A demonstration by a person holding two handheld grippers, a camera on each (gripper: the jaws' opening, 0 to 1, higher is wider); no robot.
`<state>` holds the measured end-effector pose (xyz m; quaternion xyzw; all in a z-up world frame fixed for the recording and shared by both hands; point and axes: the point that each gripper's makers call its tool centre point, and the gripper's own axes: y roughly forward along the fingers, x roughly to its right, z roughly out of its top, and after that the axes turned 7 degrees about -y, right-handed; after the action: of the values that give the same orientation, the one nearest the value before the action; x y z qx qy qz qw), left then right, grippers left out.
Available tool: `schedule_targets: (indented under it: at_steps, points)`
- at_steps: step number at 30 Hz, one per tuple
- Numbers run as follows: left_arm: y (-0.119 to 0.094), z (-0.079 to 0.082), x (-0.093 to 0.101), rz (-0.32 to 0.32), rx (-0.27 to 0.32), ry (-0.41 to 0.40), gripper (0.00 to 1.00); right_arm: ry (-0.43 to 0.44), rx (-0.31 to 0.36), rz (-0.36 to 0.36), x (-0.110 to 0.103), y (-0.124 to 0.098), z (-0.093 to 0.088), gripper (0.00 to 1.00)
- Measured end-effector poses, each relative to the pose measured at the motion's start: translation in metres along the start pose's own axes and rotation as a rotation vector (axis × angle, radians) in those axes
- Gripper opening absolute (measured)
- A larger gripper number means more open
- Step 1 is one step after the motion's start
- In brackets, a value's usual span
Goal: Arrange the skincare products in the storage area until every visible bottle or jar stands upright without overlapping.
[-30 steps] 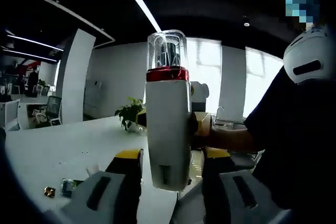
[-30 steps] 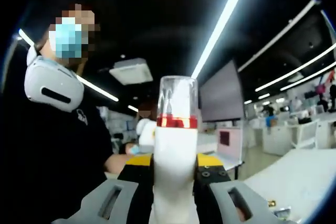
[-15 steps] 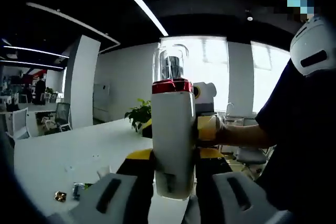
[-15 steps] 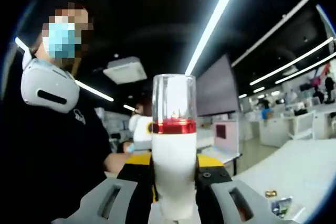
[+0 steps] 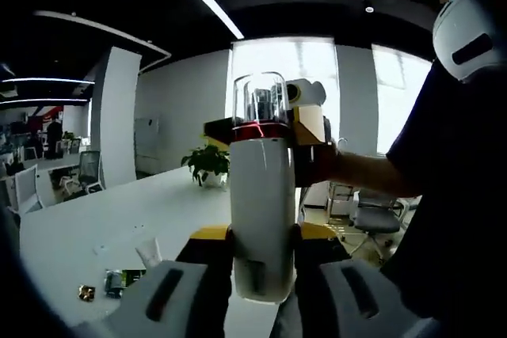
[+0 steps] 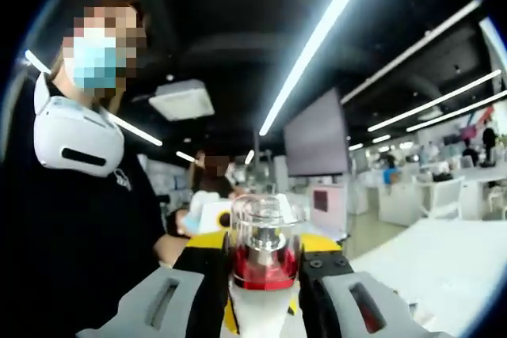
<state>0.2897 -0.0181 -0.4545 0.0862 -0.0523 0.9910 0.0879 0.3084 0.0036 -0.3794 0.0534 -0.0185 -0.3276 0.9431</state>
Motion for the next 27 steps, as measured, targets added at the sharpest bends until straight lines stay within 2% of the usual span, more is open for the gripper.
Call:
schedule_targets:
  at_steps: [2, 3, 5, 8, 11, 12, 13, 15, 17, 20, 22, 25, 27]
  points:
    - [0.002, 0.0, 0.001, -0.003, 0.014, -0.004, 0.33, 0.016, -0.015, 0.001, -0.003, 0.003, -0.005, 0.34]
    - [0.003, -0.001, 0.0, -0.007, 0.02, -0.011, 0.33, 0.014, -0.047, -0.002, -0.005, 0.006, -0.012, 0.35]
    - [0.005, 0.001, 0.001, -0.013, 0.028, -0.003, 0.33, -0.033, -0.084, -0.035, 0.0, 0.006, -0.02, 0.28]
    - [0.006, 0.005, 0.003, -0.021, 0.055, -0.008, 0.33, -0.02, -0.103, -0.024, -0.004, 0.008, -0.022, 0.28]
    - [0.007, 0.011, 0.002, -0.019, 0.092, -0.036, 0.33, -0.082, -0.288, -0.023, -0.006, 0.002, -0.05, 0.3]
    - [0.007, 0.01, 0.0, -0.018, 0.094, -0.037, 0.33, -0.097, -0.305, -0.032, -0.005, 0.001, -0.052, 0.3]
    - [0.007, 0.009, -0.001, -0.014, 0.088, -0.034, 0.33, -0.11, -0.284, -0.044, -0.004, 0.002, -0.049, 0.29]
    - [0.008, 0.002, -0.002, 0.001, 0.054, 0.016, 0.33, -0.049, -0.219, -0.033, -0.005, 0.001, -0.038, 0.26]
    - [0.009, -0.002, -0.002, -0.002, 0.047, 0.008, 0.33, -0.021, -0.158, -0.019, -0.006, 0.0, -0.027, 0.25]
    - [0.009, -0.007, -0.004, 0.005, 0.044, -0.02, 0.33, -0.045, -0.195, -0.035, 0.001, -0.005, -0.033, 0.26]
    - [0.011, -0.01, -0.004, 0.011, 0.031, -0.012, 0.33, -0.046, -0.206, -0.018, 0.001, -0.006, -0.038, 0.25]
    - [0.013, -0.013, -0.003, 0.005, 0.023, -0.028, 0.33, -0.026, -0.211, -0.005, 0.0, -0.005, -0.042, 0.25]
    - [0.012, -0.013, -0.008, 0.007, 0.031, -0.041, 0.33, -0.044, -0.194, -0.011, 0.001, -0.002, -0.041, 0.23]
